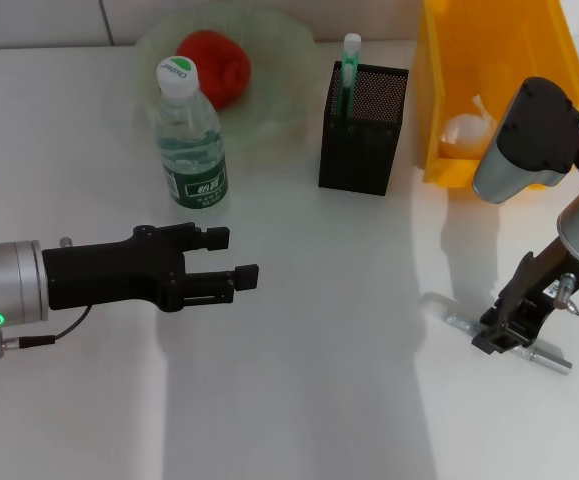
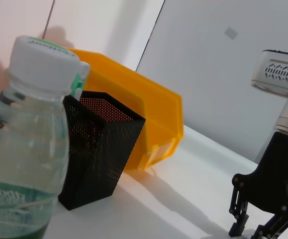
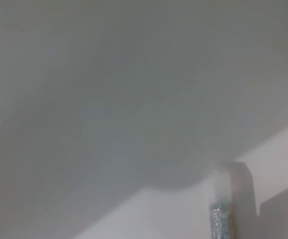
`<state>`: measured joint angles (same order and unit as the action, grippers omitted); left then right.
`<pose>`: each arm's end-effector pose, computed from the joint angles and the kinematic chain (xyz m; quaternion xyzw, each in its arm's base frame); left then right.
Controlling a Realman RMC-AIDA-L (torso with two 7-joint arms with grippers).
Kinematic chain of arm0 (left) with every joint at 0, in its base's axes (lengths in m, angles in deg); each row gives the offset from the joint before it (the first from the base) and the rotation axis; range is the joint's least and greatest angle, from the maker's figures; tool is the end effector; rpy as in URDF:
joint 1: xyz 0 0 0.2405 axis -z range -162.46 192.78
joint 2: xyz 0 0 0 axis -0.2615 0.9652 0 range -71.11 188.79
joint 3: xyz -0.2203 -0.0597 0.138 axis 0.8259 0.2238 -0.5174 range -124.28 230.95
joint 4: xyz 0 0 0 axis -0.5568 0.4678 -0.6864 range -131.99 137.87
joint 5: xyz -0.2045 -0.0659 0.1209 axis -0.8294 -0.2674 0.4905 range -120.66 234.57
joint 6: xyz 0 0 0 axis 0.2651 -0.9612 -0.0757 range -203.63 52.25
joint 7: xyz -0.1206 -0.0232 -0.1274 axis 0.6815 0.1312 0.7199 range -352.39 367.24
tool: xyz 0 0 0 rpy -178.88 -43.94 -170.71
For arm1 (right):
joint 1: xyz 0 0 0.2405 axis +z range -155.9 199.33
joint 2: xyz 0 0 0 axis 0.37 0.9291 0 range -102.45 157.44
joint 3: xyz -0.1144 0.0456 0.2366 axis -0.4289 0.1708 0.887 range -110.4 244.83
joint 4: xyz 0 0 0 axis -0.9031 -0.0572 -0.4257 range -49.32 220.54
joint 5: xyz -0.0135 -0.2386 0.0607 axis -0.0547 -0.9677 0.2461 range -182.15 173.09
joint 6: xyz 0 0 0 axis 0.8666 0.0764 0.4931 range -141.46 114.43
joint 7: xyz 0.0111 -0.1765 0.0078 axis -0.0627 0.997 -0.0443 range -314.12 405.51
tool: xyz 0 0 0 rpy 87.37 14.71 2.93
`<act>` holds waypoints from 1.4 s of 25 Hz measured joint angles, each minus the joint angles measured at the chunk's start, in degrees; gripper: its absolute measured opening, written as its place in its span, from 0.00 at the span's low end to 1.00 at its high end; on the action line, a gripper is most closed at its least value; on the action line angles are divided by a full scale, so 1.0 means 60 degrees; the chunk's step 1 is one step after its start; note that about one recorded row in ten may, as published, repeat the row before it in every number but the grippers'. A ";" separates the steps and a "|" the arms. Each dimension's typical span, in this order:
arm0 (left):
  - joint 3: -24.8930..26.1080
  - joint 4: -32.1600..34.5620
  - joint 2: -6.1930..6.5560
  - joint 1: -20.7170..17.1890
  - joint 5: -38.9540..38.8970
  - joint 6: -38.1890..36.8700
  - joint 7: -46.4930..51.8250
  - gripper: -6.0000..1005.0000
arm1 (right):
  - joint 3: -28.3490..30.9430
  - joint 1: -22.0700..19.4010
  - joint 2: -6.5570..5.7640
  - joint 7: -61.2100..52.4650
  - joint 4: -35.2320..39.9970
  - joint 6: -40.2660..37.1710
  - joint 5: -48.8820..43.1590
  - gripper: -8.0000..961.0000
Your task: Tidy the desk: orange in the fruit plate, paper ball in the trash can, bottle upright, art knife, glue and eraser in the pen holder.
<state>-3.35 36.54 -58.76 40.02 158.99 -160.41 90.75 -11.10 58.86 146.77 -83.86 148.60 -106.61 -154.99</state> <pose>-0.2927 0.3457 -0.0657 -0.9248 -0.2818 -0.2411 0.0847 0.2392 0.3770 -0.0590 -0.9299 0.2605 -0.2548 0.0497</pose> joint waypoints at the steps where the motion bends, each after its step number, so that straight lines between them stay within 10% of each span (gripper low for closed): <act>1: 0.0003 -0.0003 0.0000 -0.0006 0.0000 0.0001 0.0000 0.78 | 0.0000 0.0003 0.0000 -0.0001 -0.0003 0.0008 -0.0001 0.29; 15: 0.0015 -0.0005 -0.0009 -0.0055 0.0000 0.0001 0.0000 0.78 | 0.0089 -0.0038 0.0014 -0.0036 0.0183 -0.0036 0.0003 0.18; 23: 0.0015 0.0011 -0.0014 -0.0086 -0.0020 0.0001 0.0000 0.78 | 0.1048 -0.0558 0.0016 -0.0129 0.2485 -0.0973 0.0415 0.15; 29: 0.0015 0.0007 -0.0014 -0.0079 -0.0042 0.0001 -0.0009 0.78 | 0.3705 -0.1069 -0.0016 -0.0045 0.3852 -0.1022 0.3721 0.15; 35: 0.0014 0.0026 -0.0021 0.0000 -0.0016 0.0004 -0.0011 0.78 | 0.5550 -0.1260 -0.0078 0.0977 0.1062 0.0905 0.7581 0.15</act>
<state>-3.27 36.70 -58.88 40.02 158.90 -160.39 90.68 22.20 51.30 146.30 -78.00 154.98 -101.18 -109.51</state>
